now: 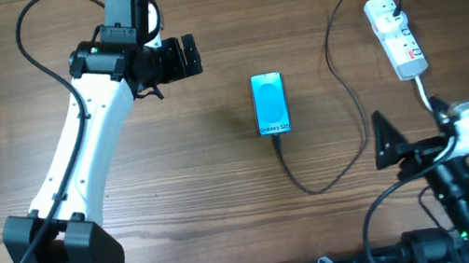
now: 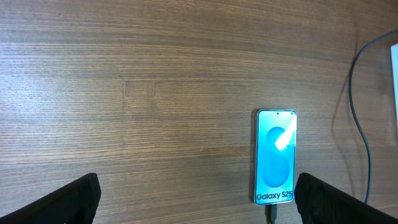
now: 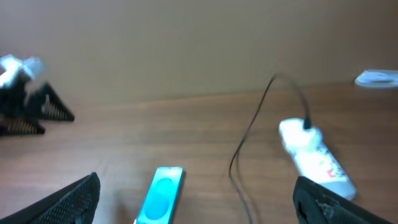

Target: Plug charger to phone and switch on socket

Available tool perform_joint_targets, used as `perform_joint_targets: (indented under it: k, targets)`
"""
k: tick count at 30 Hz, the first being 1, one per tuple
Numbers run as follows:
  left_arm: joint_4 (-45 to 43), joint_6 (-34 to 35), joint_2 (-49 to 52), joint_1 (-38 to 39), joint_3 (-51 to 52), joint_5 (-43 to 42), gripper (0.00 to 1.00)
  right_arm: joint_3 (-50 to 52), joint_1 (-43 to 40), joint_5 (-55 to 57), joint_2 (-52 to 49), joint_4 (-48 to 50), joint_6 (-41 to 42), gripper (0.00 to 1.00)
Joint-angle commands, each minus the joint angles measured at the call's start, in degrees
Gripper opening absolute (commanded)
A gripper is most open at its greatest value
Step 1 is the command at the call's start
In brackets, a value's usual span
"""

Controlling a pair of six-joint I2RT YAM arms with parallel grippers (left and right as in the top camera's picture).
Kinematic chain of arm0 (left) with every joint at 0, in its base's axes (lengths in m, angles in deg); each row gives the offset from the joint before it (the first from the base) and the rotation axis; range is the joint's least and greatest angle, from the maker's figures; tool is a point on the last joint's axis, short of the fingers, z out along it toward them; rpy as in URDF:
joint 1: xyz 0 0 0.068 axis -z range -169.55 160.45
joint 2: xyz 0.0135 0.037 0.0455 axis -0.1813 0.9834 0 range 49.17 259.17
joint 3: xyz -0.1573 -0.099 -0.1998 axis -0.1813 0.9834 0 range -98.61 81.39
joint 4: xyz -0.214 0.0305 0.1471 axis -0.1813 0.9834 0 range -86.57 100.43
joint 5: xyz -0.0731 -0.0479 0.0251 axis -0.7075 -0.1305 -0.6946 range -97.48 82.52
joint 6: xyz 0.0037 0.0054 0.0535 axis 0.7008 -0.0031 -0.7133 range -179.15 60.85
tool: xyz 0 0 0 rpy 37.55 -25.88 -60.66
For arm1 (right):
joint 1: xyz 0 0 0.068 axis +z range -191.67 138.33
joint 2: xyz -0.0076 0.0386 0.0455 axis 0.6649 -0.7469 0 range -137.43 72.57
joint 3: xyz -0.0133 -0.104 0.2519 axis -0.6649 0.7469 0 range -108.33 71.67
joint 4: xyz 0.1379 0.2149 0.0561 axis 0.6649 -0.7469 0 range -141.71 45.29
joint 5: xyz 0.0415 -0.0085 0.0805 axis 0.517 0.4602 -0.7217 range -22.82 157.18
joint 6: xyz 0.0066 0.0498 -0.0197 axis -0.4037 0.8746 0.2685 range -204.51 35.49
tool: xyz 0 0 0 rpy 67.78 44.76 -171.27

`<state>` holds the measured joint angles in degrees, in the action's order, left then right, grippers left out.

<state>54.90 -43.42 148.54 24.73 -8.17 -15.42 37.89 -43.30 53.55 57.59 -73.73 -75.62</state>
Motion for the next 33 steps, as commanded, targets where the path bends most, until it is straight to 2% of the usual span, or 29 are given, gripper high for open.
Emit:
perform_joint_targets:
  k: [1,10,22,26,33]
  targets:
    - [0.07,-0.33,0.39,0.17,0.09,0.35,1.00,8.39,0.33,-4.50,5.90,6.25,-1.22,1.00]
    - [0.07,-0.31,0.39,0.17,0.09,0.35,1.00,21.51,0.33,-4.46,13.38,19.45,-2.51,1.00]
    - [0.07,-0.33,0.39,0.17,0.09,0.35,1.00,30.71,0.33,-1.36,14.80,32.17,-2.05,1.00]
    - [0.07,-0.33,0.39,0.17,0.09,0.35,1.00,33.27,0.33,0.13,14.80,35.43,-1.01,1.00]
    - [0.07,-0.33,0.39,0.17,0.09,0.35,1.00,33.53,0.33,6.14,14.80,33.42,-1.42,1.00]
